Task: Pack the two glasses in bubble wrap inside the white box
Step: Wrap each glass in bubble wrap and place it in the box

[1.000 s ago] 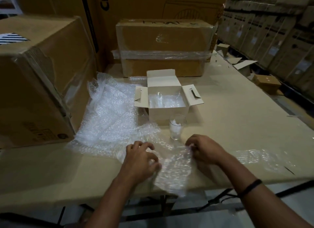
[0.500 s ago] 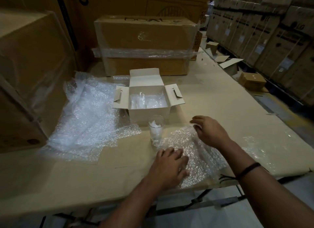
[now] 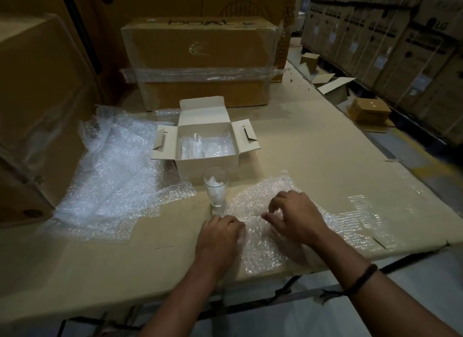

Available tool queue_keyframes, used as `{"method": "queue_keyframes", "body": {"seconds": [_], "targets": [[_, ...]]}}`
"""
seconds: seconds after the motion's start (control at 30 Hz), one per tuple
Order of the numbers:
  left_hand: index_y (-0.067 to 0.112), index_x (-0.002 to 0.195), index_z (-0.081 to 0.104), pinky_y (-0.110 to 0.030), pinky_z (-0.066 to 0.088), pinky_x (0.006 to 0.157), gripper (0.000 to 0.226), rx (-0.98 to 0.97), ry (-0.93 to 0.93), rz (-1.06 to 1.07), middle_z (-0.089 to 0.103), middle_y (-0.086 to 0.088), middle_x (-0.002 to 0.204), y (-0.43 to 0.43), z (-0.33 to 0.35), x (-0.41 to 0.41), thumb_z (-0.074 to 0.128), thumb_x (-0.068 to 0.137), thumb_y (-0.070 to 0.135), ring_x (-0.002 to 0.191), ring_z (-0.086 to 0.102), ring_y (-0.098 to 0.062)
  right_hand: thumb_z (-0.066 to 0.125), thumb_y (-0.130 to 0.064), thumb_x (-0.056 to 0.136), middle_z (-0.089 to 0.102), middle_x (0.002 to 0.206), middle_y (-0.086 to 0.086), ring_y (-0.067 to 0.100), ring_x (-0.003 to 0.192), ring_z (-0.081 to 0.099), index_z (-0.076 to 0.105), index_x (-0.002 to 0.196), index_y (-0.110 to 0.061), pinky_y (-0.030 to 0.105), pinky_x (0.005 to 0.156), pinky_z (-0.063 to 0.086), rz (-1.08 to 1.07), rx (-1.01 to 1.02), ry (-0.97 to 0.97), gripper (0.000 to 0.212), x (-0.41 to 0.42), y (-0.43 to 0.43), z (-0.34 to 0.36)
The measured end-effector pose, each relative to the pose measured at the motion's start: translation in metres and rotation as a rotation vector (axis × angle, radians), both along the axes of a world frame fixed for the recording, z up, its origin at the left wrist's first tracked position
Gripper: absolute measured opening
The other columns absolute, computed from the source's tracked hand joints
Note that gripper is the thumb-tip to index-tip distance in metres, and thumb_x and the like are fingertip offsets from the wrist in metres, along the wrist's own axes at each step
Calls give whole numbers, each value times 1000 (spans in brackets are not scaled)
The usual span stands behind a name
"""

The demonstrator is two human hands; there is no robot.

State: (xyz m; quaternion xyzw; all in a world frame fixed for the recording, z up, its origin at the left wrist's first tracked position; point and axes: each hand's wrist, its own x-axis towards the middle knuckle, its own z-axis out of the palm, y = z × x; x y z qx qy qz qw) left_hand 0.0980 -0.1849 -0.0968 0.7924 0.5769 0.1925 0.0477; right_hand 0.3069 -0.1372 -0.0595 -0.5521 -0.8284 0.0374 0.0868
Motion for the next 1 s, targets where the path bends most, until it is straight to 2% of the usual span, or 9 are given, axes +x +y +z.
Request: {"method": "queue_keyframes", "body": {"seconds": [0.13, 0.23, 0.33, 0.5, 0.6, 0.7, 0.77, 0.83, 1.0], "targets": [[27, 87, 72, -29, 48, 58, 21, -20, -69, 71, 71, 6, 77, 2, 6, 11, 79, 68, 21, 68, 65, -19, 48, -83, 73, 59, 110, -2, 20, 99, 55, 62, 111, -26, 36, 85, 43, 25, -237, -227, 70, -12, -26, 17], [28, 90, 72, -27, 49, 60, 17, 5, -191, 86, 71, 9, 83, -1, 6, 14, 73, 73, 27, 71, 65, -17, 58, -63, 81, 55, 122, 1, 25, 111, 53, 57, 121, -24, 39, 93, 42, 26, -242, -285, 56, -12, -32, 10], [29, 101, 71, -20, 46, 68, 31, 33, -285, 95, 66, 12, 104, -3, 2, 4, 64, 71, 26, 88, 63, -12, 59, -29, 86, 65, 118, 0, 24, 107, 61, 66, 113, -23, 38, 89, 49, 8, -300, -178, 29, 6, -23, 14], [28, 137, 49, -28, 41, 97, 70, -90, -221, -177, 37, 13, 149, 3, 4, -8, 53, 69, 16, 130, 39, -11, 52, 0, 85, 71, 115, 1, 17, 105, 64, 73, 112, -14, 27, 87, 49, 19, -499, 139, 37, 38, -14, 37], [30, 150, 26, -23, 13, 115, 85, -258, -180, -280, 11, 21, 157, 9, 10, -5, 52, 71, 13, 138, 18, 1, 53, -1, 90, 74, 99, 1, 20, 95, 67, 75, 98, -16, 27, 83, 49, -35, -577, 351, 28, 53, -4, 40], [30, 151, 22, -12, -1, 112, 82, -290, -184, -297, 19, 23, 149, 9, 9, 1, 65, 82, 21, 133, 20, 2, 54, 0, 94, 74, 89, 15, 30, 85, 70, 72, 94, -6, 31, 76, 56, -108, -661, 664, 20, 63, 5, 42], [25, 141, 46, -23, 30, 103, 62, -315, -304, -182, 46, 18, 132, 8, 9, 6, 71, 84, 28, 118, 39, -6, 53, -1, 96, 73, 88, 19, 31, 80, 71, 69, 98, -2, 28, 70, 56, -159, -680, 772, 17, 67, 8, 46], [15, 103, 71, -27, 39, 74, 19, -249, -502, -46, 63, 14, 92, 8, 8, 14, 67, 90, 28, 88, 56, -6, 54, 1, 94, 73, 88, 19, 34, 78, 71, 67, 102, -3, 31, 70, 57, -211, -663, 798, 16, 69, 11, 46], [9, 67, 66, -16, 43, 57, 33, -279, -796, 238, 67, 2, 59, 13, 18, 29, 58, 96, 22, 57, 61, -1, 62, -4, 91, 69, 73, 11, 19, 59, 64, 67, 107, -9, 35, 64, 52, -429, -568, 856, 17, 82, 21, 33]]}}
